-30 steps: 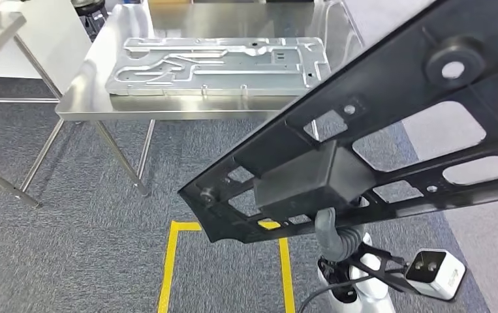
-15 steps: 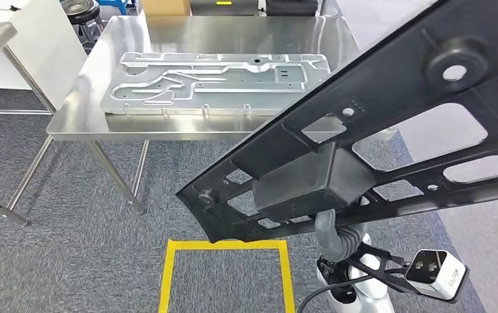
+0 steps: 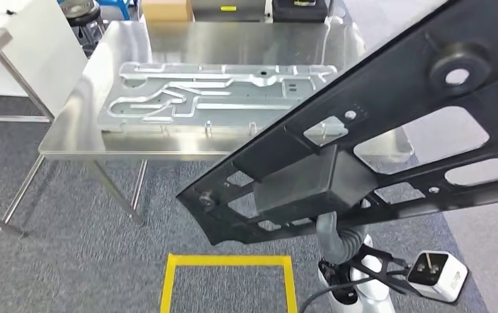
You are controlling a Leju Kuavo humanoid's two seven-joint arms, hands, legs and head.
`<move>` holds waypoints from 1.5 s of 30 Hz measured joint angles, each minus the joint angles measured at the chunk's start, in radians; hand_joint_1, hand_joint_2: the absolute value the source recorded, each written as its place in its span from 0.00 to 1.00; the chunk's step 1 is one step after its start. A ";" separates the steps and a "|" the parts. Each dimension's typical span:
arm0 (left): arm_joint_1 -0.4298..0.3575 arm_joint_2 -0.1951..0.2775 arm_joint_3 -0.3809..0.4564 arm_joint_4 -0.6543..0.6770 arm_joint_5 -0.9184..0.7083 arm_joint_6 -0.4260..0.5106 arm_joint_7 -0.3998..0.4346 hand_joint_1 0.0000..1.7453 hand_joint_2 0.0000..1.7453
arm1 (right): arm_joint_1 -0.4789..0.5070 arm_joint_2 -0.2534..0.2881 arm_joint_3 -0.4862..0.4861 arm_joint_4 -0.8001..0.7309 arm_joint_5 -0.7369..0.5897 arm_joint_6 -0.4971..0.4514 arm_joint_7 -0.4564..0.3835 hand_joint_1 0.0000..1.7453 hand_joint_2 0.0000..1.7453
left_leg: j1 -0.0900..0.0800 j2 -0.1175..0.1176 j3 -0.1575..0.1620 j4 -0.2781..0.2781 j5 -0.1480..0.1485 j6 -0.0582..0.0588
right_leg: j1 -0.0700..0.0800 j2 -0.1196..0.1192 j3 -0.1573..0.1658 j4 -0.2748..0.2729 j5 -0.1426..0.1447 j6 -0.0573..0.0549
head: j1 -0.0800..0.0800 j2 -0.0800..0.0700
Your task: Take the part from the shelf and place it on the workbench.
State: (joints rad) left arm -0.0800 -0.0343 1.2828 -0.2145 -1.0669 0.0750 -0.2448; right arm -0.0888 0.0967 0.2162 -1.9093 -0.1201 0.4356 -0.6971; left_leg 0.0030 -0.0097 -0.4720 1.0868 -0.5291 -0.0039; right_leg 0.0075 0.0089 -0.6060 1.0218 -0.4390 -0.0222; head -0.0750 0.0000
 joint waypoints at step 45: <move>-0.011 -0.001 0.017 0.000 -0.013 -0.029 -0.038 0.00 1.00 | -0.413 -0.084 -0.090 0.153 0.690 -0.631 0.240 1.00 1.00 | 0.014 0.013 -0.172 -0.056 0.130 0.000 | -0.018 0.023 0.089 -0.006 -0.079 0.036 | 0.002 0.000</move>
State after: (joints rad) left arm -0.0905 -0.0352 1.2999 -0.2140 -1.0796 0.0465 -0.2830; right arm -0.5015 0.0128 0.1262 -1.7559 0.5702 -0.1953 -0.4573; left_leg 0.0172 0.0029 -0.6438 1.0311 -0.3992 -0.0041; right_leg -0.0103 0.0318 -0.5169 1.0161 -0.5181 0.0136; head -0.0731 0.0000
